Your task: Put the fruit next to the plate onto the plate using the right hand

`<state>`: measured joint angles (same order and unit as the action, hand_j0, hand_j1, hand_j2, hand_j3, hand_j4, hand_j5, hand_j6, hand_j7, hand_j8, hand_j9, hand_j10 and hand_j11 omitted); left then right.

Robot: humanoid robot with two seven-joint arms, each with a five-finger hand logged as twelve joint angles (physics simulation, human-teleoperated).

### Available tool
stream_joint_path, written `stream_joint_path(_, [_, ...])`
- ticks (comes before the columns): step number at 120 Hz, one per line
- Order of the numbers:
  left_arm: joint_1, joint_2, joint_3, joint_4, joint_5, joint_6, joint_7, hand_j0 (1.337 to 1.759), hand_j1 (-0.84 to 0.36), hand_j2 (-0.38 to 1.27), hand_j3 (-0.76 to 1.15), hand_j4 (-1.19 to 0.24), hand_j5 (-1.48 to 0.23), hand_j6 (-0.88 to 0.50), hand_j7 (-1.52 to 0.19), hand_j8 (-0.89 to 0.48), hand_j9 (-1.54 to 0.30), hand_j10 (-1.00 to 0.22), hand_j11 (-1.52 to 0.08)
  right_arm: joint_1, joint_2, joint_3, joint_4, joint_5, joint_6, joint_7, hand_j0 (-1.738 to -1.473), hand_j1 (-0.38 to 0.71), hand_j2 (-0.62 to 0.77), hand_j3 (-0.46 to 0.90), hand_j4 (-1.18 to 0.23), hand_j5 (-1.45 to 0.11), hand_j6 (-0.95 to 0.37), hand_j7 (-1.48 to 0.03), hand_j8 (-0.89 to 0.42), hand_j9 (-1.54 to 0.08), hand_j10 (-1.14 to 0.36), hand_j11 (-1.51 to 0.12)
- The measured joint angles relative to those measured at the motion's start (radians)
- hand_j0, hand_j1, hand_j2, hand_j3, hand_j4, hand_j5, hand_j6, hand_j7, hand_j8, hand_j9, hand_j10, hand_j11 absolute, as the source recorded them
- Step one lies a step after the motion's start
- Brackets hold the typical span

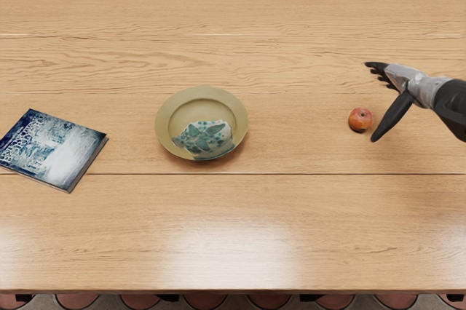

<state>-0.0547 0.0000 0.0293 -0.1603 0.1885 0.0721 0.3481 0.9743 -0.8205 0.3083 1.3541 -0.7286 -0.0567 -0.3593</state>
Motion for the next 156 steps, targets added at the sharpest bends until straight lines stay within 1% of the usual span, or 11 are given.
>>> stream_joint_path(10, [-0.003, 0.000, 0.001, 0.000, 0.000, 0.000, 0.000, 1.658, 0.33, 0.00, 0.00, -0.02, -0.02, -0.02, -0.02, -0.02, -0.02, -0.02, -0.02, -0.006, -0.006, 0.002, -0.011, -0.003, -0.013, 0.006, -1.658, -0.35, 0.00, 0.00, 0.00, 0.00, -0.01, 0.00, 0.00, 0.00, 0.00, 0.00])
stream_joint_path(20, [-0.014, 0.000, 0.002, -0.001, 0.000, 0.000, 0.000, 1.658, 0.33, 0.00, 0.00, -0.02, -0.02, -0.02, -0.02, -0.02, -0.02, -0.02, -0.02, -0.010, -0.004, 0.000, -0.040, -0.005, -0.023, 0.015, -1.658, -0.35, 0.00, 0.00, 0.00, 0.00, -0.01, 0.00, 0.00, 0.00, 0.00, 0.00])
stream_joint_path(34, [-0.025, 0.000, 0.003, 0.000, 0.000, 0.000, 0.000, 1.658, 0.33, 0.00, 0.00, -0.02, -0.02, -0.02, -0.02, -0.02, -0.02, -0.02, -0.02, -0.028, 0.020, -0.009, -0.060, -0.051, -0.112, 0.024, -1.658, -0.35, 0.00, 0.00, 0.00, 0.00, -0.01, 0.00, 0.00, 0.00, 0.00, 0.00])
stream_joint_path(52, [-0.025, 0.000, 0.003, 0.000, 0.000, 0.000, 0.000, 1.658, 0.33, 0.00, 0.00, -0.02, -0.02, -0.02, -0.02, -0.02, -0.02, -0.02, -0.02, -0.067, 0.035, -0.013, -0.071, -0.082, -0.171, 0.034, -1.658, -0.35, 0.00, 0.00, 0.00, 0.00, -0.01, 0.00, -0.01, 0.00, 0.00, 0.00])
stream_joint_path(78, [-0.025, 0.000, 0.004, -0.001, 0.000, 0.000, 0.000, 1.658, 0.33, 0.00, 0.00, -0.02, -0.02, -0.02, -0.02, -0.02, -0.02, -0.02, -0.02, -0.093, 0.107, -0.018, -0.135, -0.128, -0.188, 0.036, -1.658, -0.28, -0.01, 0.00, -0.06, -0.08, -0.07, -0.08, -0.06, -0.08, -0.06, -0.08])
stream_joint_path(100, [-0.025, 0.000, 0.003, -0.001, 0.000, 0.000, 0.000, 1.658, 0.33, 0.00, 0.00, -0.02, -0.02, -0.02, -0.02, -0.02, -0.02, -0.02, -0.02, -0.085, 0.122, -0.026, -0.143, -0.140, -0.190, 0.029, -1.658, -0.32, 0.00, 0.00, -0.03, -0.04, -0.03, -0.04, -0.03, -0.04, -0.03, -0.04])
stream_joint_path(108, [-0.025, 0.000, 0.003, -0.001, 0.000, 0.000, 0.000, 1.658, 0.33, 0.00, 0.00, -0.02, -0.02, -0.02, -0.02, -0.02, -0.02, -0.02, -0.02, -0.087, 0.126, -0.029, -0.146, -0.153, -0.203, 0.028, -1.658, -0.29, -0.01, 0.00, -0.06, -0.07, -0.06, -0.07, -0.06, -0.07, -0.06, -0.07])
stream_joint_path(124, [-0.025, 0.000, 0.003, -0.001, 0.000, 0.000, 0.000, 1.658, 0.33, 0.00, 0.00, -0.02, -0.02, -0.02, -0.02, -0.02, -0.02, -0.02, -0.02, -0.078, 0.131, -0.076, -0.149, -0.169, -0.294, 0.025, -1.658, -0.23, -0.02, 0.00, -0.10, -0.13, -0.10, -0.13, -0.10, -0.13, -0.10, -0.13])
stream_joint_path(156, [-0.025, 0.000, 0.002, -0.001, 0.000, 0.000, 0.000, 1.658, 0.33, 0.00, 0.00, -0.02, -0.02, -0.02, -0.02, -0.02, -0.02, -0.02, -0.02, -0.075, 0.160, -0.144, -0.154, -0.176, -0.385, 0.025, -1.658, -0.16, -0.03, 0.00, -0.16, -0.21, -0.17, -0.21, -0.16, -0.21, -0.16, -0.21])
